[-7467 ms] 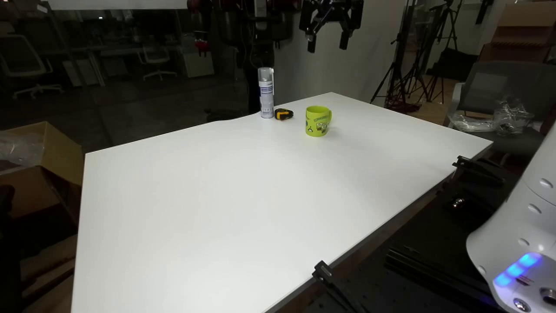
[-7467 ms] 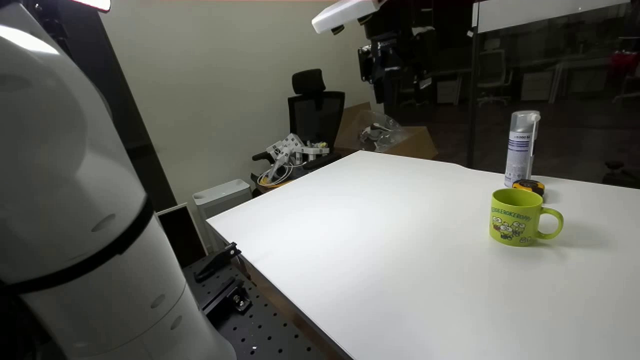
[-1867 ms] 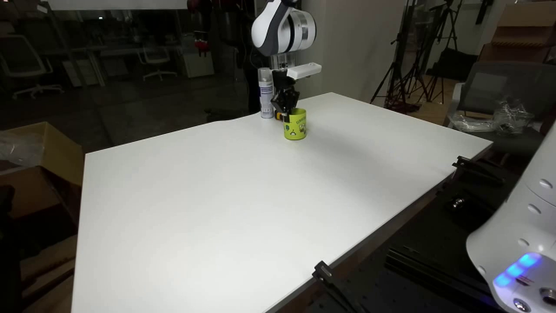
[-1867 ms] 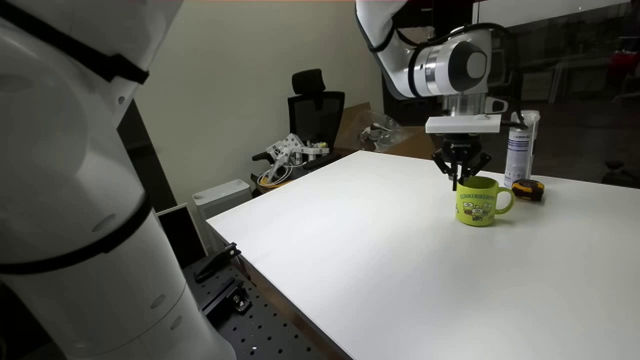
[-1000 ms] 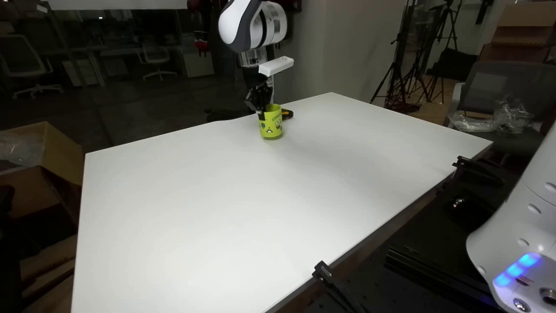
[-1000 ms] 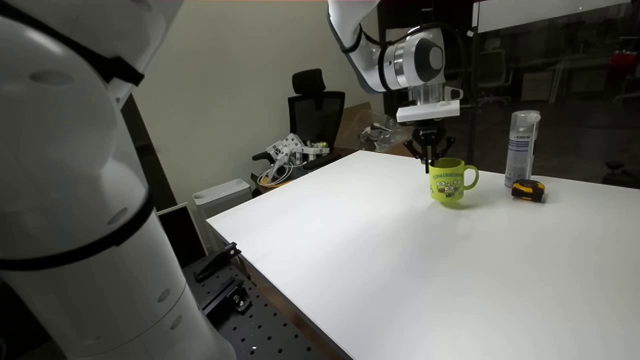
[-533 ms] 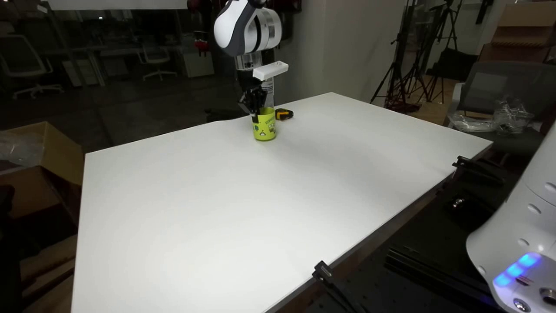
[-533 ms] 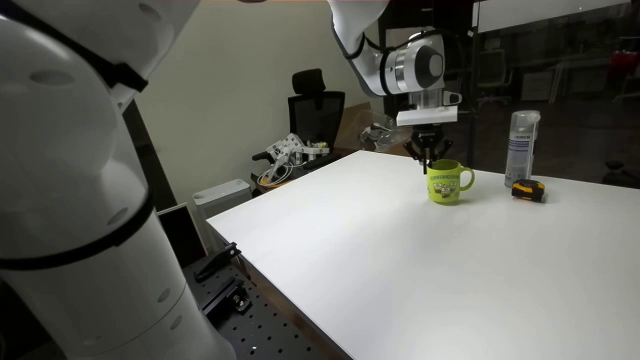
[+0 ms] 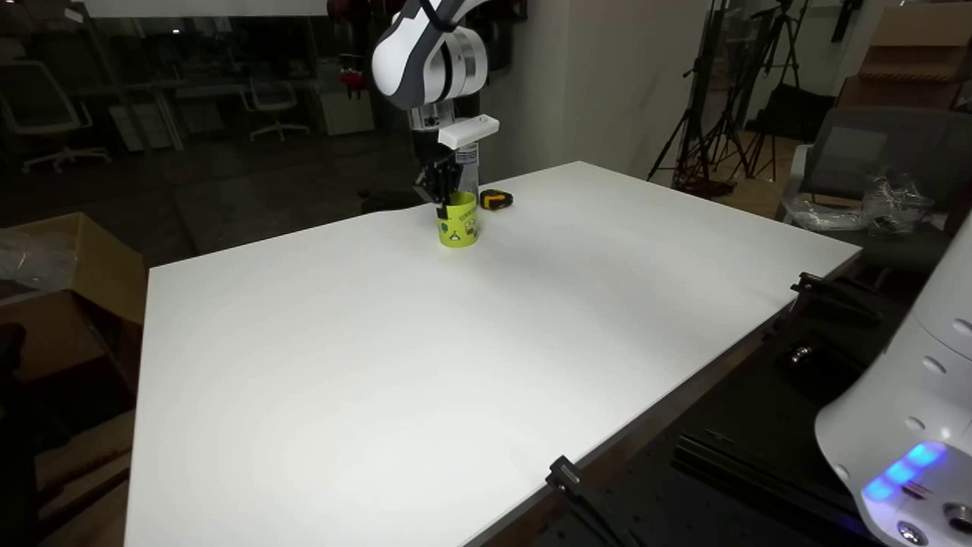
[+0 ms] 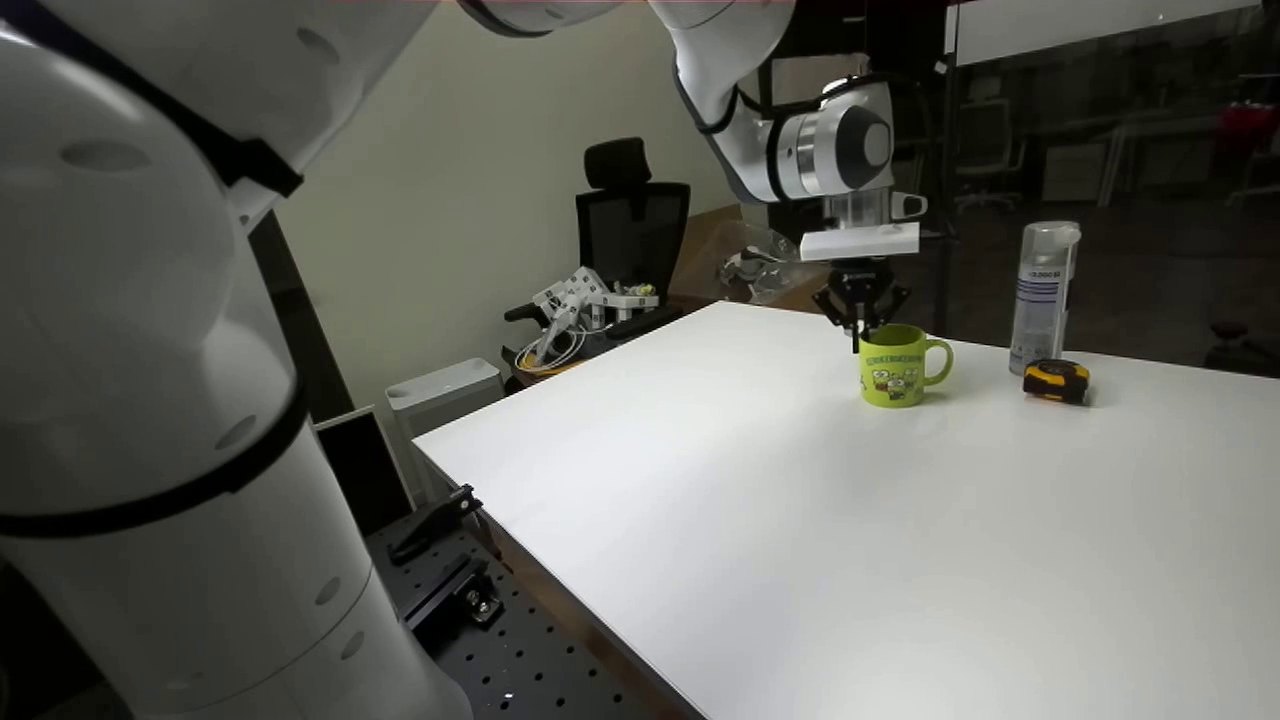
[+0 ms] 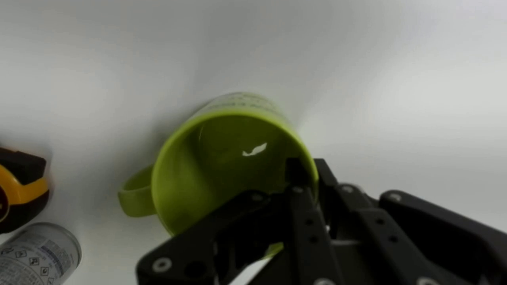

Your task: Move the mug to the left

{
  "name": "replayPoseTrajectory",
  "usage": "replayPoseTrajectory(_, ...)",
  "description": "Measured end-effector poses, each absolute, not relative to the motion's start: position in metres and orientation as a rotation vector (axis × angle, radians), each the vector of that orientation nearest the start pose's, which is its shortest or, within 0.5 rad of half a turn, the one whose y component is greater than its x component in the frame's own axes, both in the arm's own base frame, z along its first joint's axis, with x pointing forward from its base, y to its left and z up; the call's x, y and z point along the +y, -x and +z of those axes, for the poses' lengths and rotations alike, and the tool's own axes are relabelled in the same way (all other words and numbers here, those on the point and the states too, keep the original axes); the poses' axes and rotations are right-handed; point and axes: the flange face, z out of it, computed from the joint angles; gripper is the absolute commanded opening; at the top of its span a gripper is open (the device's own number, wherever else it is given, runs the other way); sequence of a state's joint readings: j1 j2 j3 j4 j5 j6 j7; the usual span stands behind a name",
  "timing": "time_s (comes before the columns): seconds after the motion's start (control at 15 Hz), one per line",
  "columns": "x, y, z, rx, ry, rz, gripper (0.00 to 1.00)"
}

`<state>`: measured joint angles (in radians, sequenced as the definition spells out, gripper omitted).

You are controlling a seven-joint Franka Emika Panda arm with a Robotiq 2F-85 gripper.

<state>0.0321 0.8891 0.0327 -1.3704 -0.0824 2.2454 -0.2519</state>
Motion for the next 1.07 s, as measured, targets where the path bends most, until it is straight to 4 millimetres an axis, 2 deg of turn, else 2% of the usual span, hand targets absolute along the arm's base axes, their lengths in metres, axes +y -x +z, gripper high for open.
replayPoseTrajectory(0.13,0.04,-0.734,0.18,-0.564,3.129,0.02,0.02)
replayPoseTrajectory(0.27,0.04,-0.736,0.18,-0.564,3.13,0.017,0.36)
replayPoseTrajectory(0.8,0.039,-0.741,0.184,-0.574,3.142,0.002,0.9)
replayPoseTrajectory(0.93,0.039,-0.742,0.187,-0.569,3.147,0.002,0.99)
replayPoseTrajectory(1.07,0.039,-0.739,0.193,-0.559,3.154,0.036,1.0)
